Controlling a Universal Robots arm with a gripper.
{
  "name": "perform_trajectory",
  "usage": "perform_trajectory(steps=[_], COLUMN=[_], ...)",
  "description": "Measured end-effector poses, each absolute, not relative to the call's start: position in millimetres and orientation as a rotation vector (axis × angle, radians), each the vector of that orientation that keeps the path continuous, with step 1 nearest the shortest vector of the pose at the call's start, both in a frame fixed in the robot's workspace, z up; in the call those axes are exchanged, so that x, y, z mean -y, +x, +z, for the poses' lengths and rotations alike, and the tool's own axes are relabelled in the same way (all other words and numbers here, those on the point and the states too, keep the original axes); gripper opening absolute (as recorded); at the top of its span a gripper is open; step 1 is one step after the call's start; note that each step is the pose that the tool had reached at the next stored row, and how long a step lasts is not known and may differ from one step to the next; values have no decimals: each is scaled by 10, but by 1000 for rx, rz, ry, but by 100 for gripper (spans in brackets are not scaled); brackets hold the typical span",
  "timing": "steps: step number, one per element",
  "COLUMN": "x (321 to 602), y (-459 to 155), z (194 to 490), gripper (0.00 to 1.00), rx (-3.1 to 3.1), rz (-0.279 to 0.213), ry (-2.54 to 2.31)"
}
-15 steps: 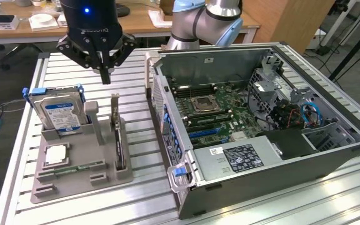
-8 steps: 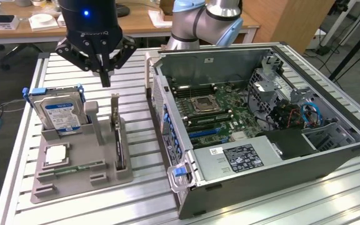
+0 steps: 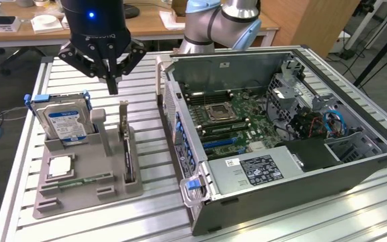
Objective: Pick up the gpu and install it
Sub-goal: 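Reach for the gpu, then pick up the gpu and move the gpu toward the slot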
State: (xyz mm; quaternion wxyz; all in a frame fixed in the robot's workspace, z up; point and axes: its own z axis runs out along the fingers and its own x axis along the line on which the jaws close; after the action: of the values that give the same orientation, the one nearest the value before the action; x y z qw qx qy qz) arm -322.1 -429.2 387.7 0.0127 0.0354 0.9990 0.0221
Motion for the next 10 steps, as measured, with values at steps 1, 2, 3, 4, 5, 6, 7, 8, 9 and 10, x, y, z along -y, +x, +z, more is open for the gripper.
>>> perform_trajectory(steps=[1, 2, 3, 4, 5, 6, 7, 8, 9, 10], x=[4292, 4292, 4292, 4292, 4292, 4292, 4292, 4292, 4292, 4292], y=[-3224, -3228, -3228, -3228, -3228, -3229, -3229, -3229, -3229, -3229], z=[3877, 3877, 3877, 3877, 3877, 3877, 3877, 3877, 3877, 3877], gripper=[11, 11, 11, 11, 11, 11, 11, 11, 11, 11], rx=[-3114, -3114, -3114, -3114, -3114, -3114, -3114, -3114, -3114, -3113], rz=[69, 69, 69, 69, 69, 69, 69, 69, 69, 69], ry=[110, 110, 110, 110, 110, 110, 110, 110, 110, 110])
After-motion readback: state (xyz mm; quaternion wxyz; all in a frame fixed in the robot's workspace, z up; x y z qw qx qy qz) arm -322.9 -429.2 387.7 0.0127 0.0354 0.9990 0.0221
